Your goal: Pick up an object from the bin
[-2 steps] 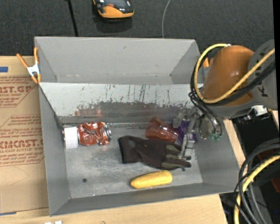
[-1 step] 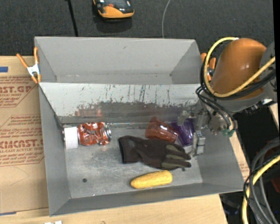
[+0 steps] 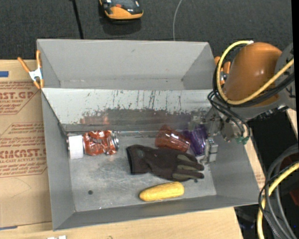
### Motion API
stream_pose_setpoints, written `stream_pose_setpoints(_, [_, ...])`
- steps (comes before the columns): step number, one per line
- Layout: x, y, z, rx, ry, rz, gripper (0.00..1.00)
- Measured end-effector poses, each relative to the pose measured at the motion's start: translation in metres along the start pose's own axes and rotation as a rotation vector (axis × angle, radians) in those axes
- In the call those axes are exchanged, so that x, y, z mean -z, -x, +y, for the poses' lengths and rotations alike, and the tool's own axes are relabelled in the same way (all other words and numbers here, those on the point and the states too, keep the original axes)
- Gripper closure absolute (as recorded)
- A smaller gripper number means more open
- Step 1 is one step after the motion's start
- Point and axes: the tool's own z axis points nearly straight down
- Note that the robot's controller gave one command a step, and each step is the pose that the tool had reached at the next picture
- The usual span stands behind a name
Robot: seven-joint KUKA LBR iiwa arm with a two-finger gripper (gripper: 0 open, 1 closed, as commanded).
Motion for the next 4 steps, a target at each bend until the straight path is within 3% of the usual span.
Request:
stream_pose_setpoints(1, [-0.072,-0.002,0.01,-0.015,0.003,0.012,0.0])
stream_pose_setpoints(2, [-0.087,-0.026,0.041,-0.116,0.003,0.017,1.0])
stream_pose_setpoints(4, [-0.081,-0.028,0.049,-0.125,0.003,0.016,1.0])
